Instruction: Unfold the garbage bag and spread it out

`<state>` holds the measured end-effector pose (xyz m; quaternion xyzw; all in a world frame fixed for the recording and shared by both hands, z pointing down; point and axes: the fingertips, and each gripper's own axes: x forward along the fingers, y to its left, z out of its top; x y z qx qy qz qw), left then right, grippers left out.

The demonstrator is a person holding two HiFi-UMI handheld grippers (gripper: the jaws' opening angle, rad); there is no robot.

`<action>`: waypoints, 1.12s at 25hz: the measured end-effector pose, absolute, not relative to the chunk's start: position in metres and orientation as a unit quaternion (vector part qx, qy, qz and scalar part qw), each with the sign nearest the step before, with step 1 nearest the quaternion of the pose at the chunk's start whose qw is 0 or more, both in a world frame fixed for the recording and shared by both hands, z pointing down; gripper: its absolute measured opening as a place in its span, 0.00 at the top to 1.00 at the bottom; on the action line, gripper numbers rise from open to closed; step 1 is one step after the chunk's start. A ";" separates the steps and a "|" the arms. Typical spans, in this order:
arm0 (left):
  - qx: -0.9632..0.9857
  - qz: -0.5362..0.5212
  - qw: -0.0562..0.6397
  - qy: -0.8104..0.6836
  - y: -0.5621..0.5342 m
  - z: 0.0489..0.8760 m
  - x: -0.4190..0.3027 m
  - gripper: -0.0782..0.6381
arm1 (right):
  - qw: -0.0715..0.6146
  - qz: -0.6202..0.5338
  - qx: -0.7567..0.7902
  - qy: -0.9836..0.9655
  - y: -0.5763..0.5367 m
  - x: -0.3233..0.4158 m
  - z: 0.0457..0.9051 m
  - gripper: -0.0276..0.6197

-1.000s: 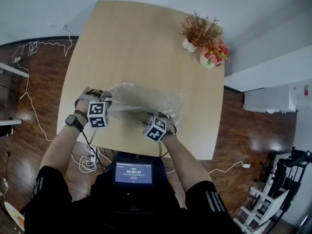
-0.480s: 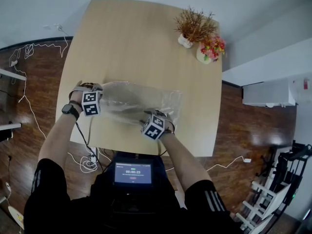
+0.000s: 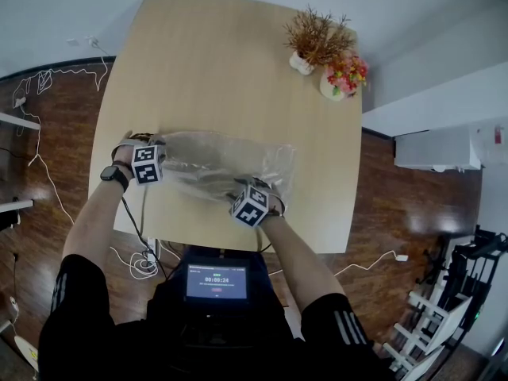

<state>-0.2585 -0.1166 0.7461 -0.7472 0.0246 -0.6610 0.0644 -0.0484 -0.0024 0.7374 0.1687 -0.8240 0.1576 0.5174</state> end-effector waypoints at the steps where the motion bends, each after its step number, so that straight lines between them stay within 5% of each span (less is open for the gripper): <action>1: -0.751 -0.657 0.065 0.025 -0.116 0.742 -0.257 0.67 | 0.517 0.157 0.169 -0.824 -0.002 -0.048 0.738 0.56; 9: -0.800 -0.595 0.056 0.049 -0.116 0.668 -0.241 0.67 | 0.520 0.149 0.170 -0.824 -0.002 -0.047 0.738 0.56; 23: -0.795 -0.604 0.037 0.037 -0.100 0.658 -0.280 0.68 | 0.525 0.140 0.175 -0.821 -0.003 -0.046 0.738 0.56; 28: -0.783 -0.620 0.049 0.012 -0.092 0.649 -0.293 0.75 | 0.524 0.144 0.176 -0.821 -0.004 -0.045 0.739 0.56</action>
